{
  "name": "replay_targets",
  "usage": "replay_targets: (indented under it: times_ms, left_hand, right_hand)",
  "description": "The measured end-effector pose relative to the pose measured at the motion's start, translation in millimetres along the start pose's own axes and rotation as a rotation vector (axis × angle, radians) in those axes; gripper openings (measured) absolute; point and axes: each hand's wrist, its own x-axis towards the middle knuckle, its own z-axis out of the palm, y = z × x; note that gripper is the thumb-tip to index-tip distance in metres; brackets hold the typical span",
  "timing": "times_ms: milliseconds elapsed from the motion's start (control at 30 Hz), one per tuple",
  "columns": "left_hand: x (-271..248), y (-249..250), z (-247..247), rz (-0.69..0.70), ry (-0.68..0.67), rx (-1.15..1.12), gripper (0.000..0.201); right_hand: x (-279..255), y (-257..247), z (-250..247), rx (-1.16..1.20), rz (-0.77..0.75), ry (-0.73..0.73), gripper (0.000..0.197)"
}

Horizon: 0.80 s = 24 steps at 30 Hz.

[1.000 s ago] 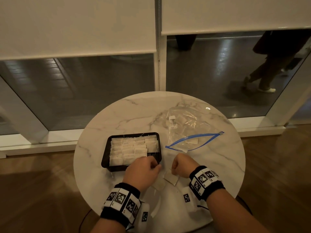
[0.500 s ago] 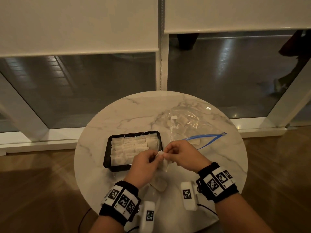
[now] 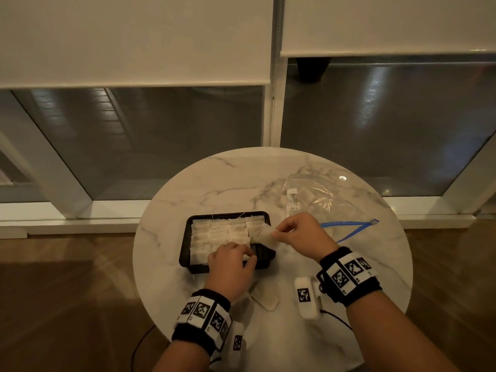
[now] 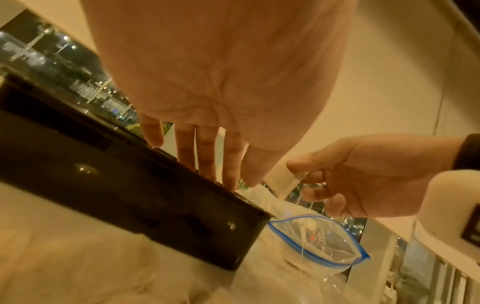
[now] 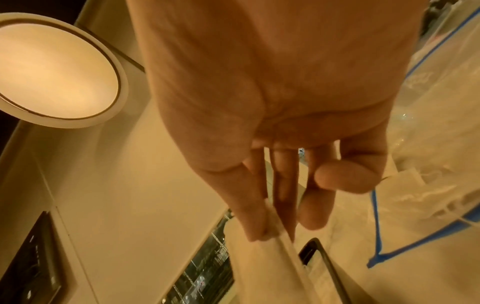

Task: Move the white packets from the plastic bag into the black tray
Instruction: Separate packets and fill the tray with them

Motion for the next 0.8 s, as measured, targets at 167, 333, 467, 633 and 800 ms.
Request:
replay_targets:
  times_ms: [167,333,467,633,800]
  left_hand:
    - [0,2,14,0.027,-0.054,0.106,0.037]
    - [0,2,22,0.038,-0.082,0.194,0.043]
    - [1,0,23,0.034,-0.101,0.188,0.045]
    - [2,-3,24,0.06,-0.098,0.219,0.045]
    - [3,-4,24,0.057,-0.083,0.196,0.046]
  right_hand:
    - [27,2,14,-0.242,-0.012,-0.06,0.004]
    - [52,1,27,-0.433,-0.024,-0.135,0.009]
    - [67,-1,35,-0.553,-0.01,-0.169,0.009]
    - [77,-7,45,-0.739,-0.033,-0.224,0.013]
    - [80,-8,53,-0.83,-0.008,-0.221,0.014]
